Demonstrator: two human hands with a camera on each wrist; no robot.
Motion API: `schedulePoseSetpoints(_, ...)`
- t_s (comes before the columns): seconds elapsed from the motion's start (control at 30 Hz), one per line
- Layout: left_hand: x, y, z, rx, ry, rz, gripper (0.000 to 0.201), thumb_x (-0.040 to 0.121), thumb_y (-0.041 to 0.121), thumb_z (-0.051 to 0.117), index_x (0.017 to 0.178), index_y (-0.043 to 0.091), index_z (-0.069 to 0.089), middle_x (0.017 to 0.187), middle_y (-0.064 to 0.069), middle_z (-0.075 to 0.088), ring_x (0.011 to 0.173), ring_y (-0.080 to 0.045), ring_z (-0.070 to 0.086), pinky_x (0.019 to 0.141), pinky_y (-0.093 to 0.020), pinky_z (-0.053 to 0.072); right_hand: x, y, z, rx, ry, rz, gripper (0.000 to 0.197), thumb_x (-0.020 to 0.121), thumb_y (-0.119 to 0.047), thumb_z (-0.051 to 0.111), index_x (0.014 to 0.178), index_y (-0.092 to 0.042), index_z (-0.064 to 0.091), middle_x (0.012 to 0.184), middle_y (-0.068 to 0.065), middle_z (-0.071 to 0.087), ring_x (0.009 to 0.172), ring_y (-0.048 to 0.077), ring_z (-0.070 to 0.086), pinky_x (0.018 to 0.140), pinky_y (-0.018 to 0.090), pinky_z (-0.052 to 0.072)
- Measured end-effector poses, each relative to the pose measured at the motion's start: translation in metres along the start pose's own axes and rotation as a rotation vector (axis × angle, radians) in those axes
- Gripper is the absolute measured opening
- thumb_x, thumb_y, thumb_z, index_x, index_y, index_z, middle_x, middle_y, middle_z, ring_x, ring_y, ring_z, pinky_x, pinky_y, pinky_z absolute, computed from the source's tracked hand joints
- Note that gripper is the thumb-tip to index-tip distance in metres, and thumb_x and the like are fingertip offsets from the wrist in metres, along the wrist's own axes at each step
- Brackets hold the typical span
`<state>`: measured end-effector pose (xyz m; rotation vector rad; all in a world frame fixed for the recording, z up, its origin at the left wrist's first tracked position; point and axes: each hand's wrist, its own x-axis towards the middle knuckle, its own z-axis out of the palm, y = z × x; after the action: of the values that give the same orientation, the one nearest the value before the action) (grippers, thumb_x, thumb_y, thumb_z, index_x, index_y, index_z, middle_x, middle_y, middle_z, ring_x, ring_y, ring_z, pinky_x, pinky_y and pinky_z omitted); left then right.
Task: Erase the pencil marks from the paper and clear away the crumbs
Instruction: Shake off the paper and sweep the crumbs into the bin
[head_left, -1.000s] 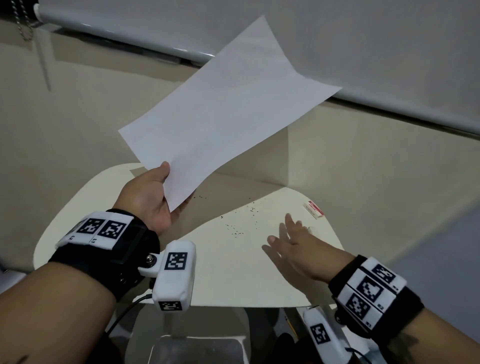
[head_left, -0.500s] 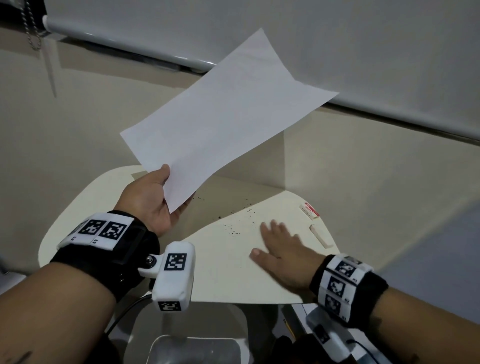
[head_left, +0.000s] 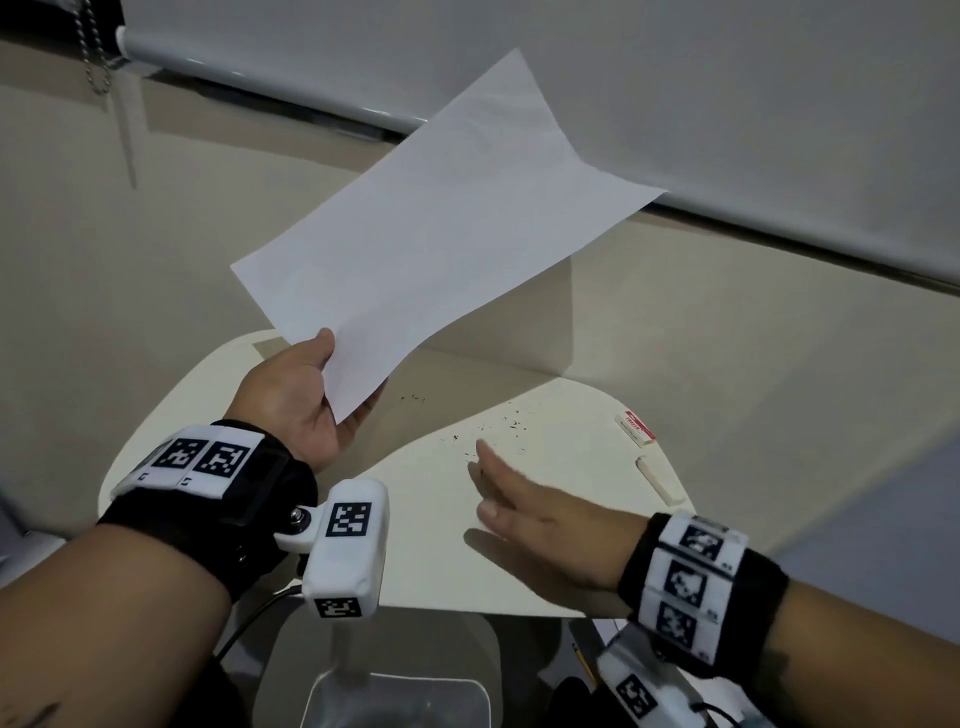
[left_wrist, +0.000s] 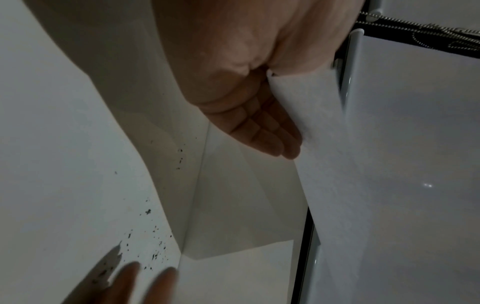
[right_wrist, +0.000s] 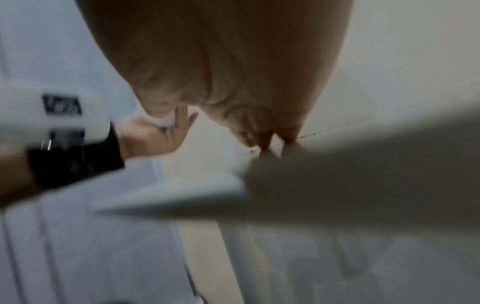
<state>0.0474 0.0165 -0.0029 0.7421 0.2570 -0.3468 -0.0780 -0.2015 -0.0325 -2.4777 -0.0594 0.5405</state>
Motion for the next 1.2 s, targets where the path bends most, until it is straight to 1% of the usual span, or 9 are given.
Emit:
schedulePoseSetpoints(0.07,0.004,0.003,-0.004,-0.027,0.0,-0.01,0.016,0.099,0.024,0.057,0.104,0.01,0.063,0.092,-0.005,0.076,0.069,-0.02,0.073,0.056,-0.028,0.057,0.002,-0.006,-0.023,0.184,0.149,-0.006,0.075,0.093,-0.06,0.038,0.156,-0.034,0.006,0.153,-0.024,0.019,0.141,-0.008,0.017,0.118,0.019,0.008)
schedulePoseSetpoints(0.27,0.012,0.015,-0.013,-0.084,-0.003,-0.004,0.021,0.098,0.025,0.058,0.112,0.01,0.063,0.099,-0.006,0.075,0.075,-0.021,0.073,0.056,-0.028,0.057,0.04,0.027,-0.114,0.436,0.608,0.323,0.091,0.086,-0.075,0.035,0.147,-0.007,0.037,0.151,0.008,0.043,0.14,0.026,0.041,0.118,0.048,0.028)
schedulePoseSetpoints(0.37,0.013,0.017,-0.012,-0.091,-0.011,-0.009,0.02,0.099,0.025,0.057,0.111,0.01,0.063,0.097,-0.006,0.075,0.072,-0.021,0.073,0.054,-0.027,0.056,0.059,0.026,-0.12,0.175,0.519,0.52,0.081,0.099,-0.064,0.023,0.136,0.003,0.049,0.117,0.017,0.06,0.112,0.033,0.055,0.098,0.036,0.043)
schedulePoseSetpoints(0.6,0.016,0.018,-0.008,-0.077,-0.018,-0.001,0.018,0.098,0.024,0.059,0.106,0.009,0.063,0.095,-0.008,0.075,0.069,-0.022,0.073,0.053,-0.028,0.056,0.096,0.012,-0.107,-0.163,0.232,0.539,0.074,0.102,-0.058,0.014,0.154,-0.006,0.025,0.16,0.013,0.027,0.146,0.026,0.028,0.117,0.036,0.018)
schedulePoseSetpoints(0.7,0.02,0.022,-0.008,-0.094,-0.033,0.002,0.02,0.098,0.024,0.058,0.11,0.008,0.062,0.095,-0.008,0.075,0.07,-0.022,0.073,0.054,-0.028,0.057,0.09,0.005,-0.087,-0.056,0.075,0.377,0.068,0.101,-0.059,0.023,0.157,-0.019,0.021,0.16,-0.005,0.026,0.147,0.012,0.024,0.119,0.029,0.014)
schedulePoseSetpoints(0.83,0.023,0.023,-0.006,-0.103,-0.036,0.005,0.019,0.098,0.023,0.058,0.11,0.008,0.062,0.092,-0.008,0.075,0.068,-0.022,0.073,0.053,-0.028,0.056,0.087,0.014,-0.083,0.292,0.13,0.223,0.068,0.087,-0.068,0.051,0.14,-0.025,0.054,0.139,-0.012,0.057,0.128,0.005,0.052,0.113,0.03,0.035)
schedulePoseSetpoints(0.93,0.022,0.021,-0.004,-0.087,-0.03,-0.001,0.018,0.099,0.023,0.058,0.109,0.008,0.062,0.091,-0.008,0.075,0.067,-0.022,0.073,0.053,-0.028,0.056,0.094,0.025,-0.107,-0.058,0.292,0.342,0.065,0.101,-0.056,0.031,0.152,-0.015,0.035,0.157,0.003,0.035,0.144,0.021,0.032,0.12,0.037,0.02)
schedulePoseSetpoints(1.07,0.023,0.018,-0.003,-0.071,-0.024,0.004,0.023,0.098,0.022,0.059,0.115,0.007,0.063,0.097,-0.008,0.075,0.07,-0.022,0.073,0.054,-0.028,0.057,0.106,0.032,-0.107,-0.379,0.13,0.578,0.073,0.102,-0.059,0.015,0.157,-0.011,0.018,0.162,0.014,0.021,0.149,0.027,0.022,0.119,0.038,0.016)
schedulePoseSetpoints(1.2,0.026,0.018,-0.003,-0.082,-0.021,-0.006,0.025,0.098,0.023,0.059,0.118,0.008,0.062,0.098,-0.008,0.075,0.071,-0.023,0.073,0.054,-0.029,0.057,0.095,0.003,-0.071,-0.383,-0.076,0.319,0.07,0.101,-0.06,0.021,0.158,-0.026,-0.003,0.164,0.007,-0.014,0.151,0.028,-0.011,0.12,0.045,-0.004)
